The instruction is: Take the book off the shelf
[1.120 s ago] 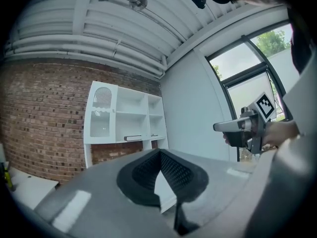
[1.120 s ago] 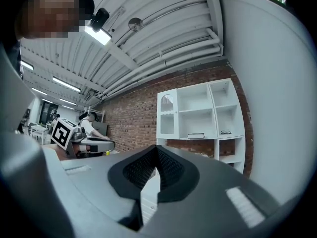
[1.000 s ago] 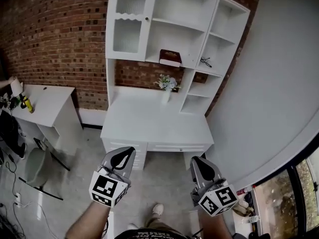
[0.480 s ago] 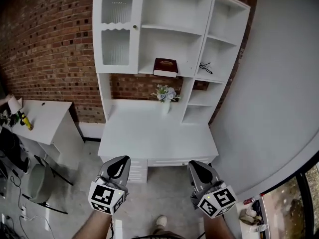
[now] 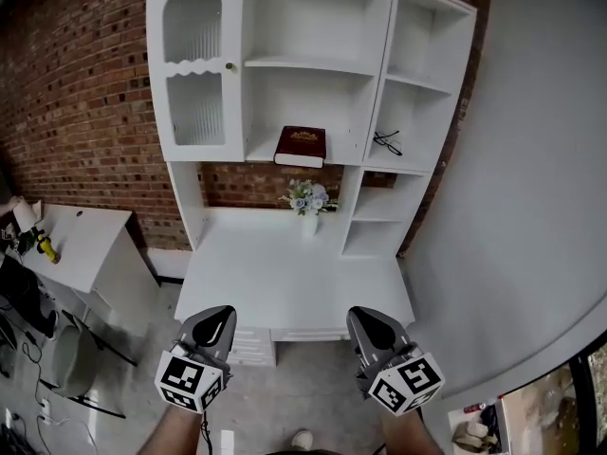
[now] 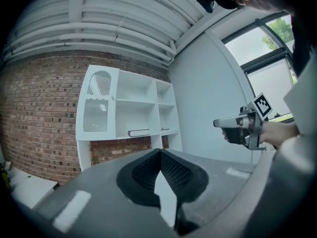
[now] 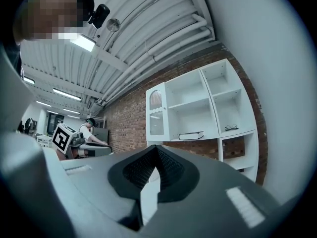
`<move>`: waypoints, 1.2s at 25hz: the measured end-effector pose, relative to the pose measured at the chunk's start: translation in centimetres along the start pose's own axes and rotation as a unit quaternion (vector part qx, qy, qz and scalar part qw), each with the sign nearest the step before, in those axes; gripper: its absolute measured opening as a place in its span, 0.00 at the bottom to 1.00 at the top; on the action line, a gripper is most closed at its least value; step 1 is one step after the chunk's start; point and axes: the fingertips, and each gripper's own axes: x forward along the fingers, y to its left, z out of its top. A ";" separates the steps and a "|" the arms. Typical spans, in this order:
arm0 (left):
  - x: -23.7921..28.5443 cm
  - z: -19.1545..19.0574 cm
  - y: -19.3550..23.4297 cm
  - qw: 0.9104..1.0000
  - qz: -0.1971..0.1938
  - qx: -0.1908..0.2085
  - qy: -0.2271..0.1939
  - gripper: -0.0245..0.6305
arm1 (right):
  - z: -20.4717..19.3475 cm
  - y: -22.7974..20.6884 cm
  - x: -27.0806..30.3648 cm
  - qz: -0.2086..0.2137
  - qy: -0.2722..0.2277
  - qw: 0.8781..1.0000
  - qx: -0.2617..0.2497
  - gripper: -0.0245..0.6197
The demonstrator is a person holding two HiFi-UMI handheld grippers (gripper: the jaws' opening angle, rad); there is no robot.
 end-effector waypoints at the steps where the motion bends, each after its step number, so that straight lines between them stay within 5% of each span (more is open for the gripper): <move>1: 0.6 0.2 -0.1 1.000 0.003 0.001 0.000 0.04 | 0.2 -0.8 0.0 0.003 -0.002 1.000 0.002 0.07; 14: 3.7 0.3 0.4 0.998 0.064 -0.021 0.007 0.04 | -0.7 -6.3 0.6 0.033 0.001 0.999 0.032 0.07; 30: 7.3 -2.0 0.6 0.998 0.045 -0.044 0.017 0.04 | -2.1 -9.1 2.2 0.025 0.015 0.999 0.034 0.07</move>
